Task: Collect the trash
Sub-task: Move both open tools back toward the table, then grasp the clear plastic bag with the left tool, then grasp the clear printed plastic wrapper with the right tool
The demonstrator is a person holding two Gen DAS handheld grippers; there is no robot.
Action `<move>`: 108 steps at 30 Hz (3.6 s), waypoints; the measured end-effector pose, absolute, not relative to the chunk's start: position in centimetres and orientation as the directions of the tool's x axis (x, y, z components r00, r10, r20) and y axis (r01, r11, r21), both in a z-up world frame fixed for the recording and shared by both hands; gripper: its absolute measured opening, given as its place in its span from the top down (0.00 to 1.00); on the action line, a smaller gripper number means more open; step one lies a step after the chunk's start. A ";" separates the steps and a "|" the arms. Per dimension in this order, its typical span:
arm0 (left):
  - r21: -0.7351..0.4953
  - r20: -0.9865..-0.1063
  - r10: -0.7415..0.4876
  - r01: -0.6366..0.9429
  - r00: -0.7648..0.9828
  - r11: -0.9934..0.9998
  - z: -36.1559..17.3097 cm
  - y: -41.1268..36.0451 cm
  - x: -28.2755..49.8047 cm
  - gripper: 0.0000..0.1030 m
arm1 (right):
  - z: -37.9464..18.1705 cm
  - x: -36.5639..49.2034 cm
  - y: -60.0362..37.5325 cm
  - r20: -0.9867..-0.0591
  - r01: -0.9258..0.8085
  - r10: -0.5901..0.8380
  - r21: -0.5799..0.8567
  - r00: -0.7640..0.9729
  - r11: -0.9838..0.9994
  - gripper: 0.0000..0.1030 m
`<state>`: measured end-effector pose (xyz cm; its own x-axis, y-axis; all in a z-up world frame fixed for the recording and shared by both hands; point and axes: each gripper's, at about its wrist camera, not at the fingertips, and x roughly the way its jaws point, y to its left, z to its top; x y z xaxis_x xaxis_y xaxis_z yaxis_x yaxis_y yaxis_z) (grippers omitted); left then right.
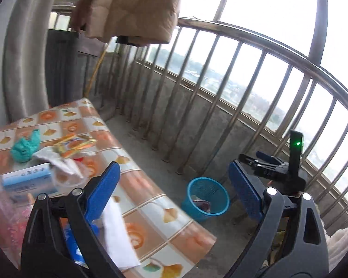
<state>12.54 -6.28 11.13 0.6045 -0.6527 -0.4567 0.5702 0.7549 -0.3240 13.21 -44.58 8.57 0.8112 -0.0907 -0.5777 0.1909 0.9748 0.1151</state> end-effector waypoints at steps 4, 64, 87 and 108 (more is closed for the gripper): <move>-0.299 -0.453 -0.539 0.448 0.710 0.842 10.3 1.3 10.8 0.13 | 10.5 13.8 -39.8 -0.550 0.065 0.023 0.141 0.835 0.988 0.06; -0.830 -0.357 -0.464 -0.047 0.811 0.556 -3.8 30.5 3.2 0.95 | -0.4 31.5 0.5 -0.795 -0.340 0.605 0.581 -0.043 0.739 0.42; -0.487 -0.708 -0.208 -0.253 0.675 0.836 -6.2 28.8 4.6 0.95 | -5.5 30.0 6.0 -0.831 -0.258 0.540 0.556 -0.134 0.790 0.93; -0.511 -0.622 -0.149 -0.254 0.768 0.821 -3.0 30.6 3.3 0.96 | 0.4 28.6 4.8 -0.826 -0.443 0.559 0.478 0.068 0.759 0.99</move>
<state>3.26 30.64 -2.95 0.7685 -0.1493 -0.6222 -0.2545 0.8208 -0.5113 28.57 4.77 0.40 0.0677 0.5595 -0.8261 -0.4425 0.7589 0.4777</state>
